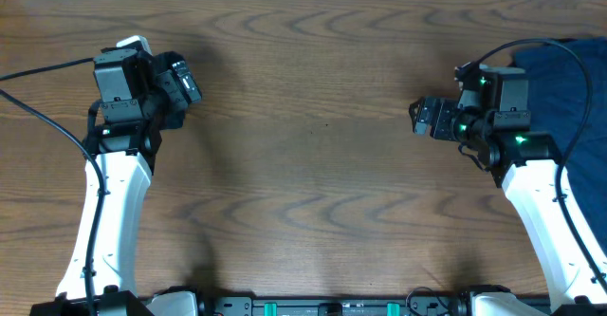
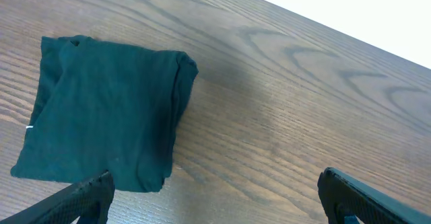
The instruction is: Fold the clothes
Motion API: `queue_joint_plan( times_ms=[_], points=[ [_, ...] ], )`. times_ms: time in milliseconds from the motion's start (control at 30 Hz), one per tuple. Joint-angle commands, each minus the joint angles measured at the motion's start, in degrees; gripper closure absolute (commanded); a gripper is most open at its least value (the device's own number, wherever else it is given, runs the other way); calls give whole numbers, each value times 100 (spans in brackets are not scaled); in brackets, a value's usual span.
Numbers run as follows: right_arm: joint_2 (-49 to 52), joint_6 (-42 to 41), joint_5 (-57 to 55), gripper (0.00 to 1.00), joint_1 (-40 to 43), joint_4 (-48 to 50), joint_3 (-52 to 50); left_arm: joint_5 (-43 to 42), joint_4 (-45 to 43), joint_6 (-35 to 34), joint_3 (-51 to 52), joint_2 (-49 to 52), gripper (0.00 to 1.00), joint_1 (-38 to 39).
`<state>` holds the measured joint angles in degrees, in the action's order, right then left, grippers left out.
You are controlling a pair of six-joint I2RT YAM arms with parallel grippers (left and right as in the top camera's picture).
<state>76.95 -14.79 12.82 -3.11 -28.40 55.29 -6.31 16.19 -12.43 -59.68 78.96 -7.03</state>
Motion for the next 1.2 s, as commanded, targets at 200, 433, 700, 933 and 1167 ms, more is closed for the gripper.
queue_joint_plan(
  times_ms=[200, 433, 700, 933, 1167],
  points=[
    [-1005, 74, -212, 1, -212, 1099, -101, -76, 11, -35, 9, -35, 2, 0],
    [-2785, 953, -472, 1, -562, 1624, -103, -76, 11, -37, 9, -35, 2, 0],
    [-4929, 1626, -520, 1, -595, 1318, -450, -76, 9, -37, 9, -35, 2, 0],
    [-6526, 1659, -686, 1, -586, 1412, -1694, -76, 9, -35, 9, -35, 2, 0],
    [-7215, 1659, -704, 1, -586, 1714, -3056, -76, 11, -37, 9, -35, 2, 0]
  ],
)
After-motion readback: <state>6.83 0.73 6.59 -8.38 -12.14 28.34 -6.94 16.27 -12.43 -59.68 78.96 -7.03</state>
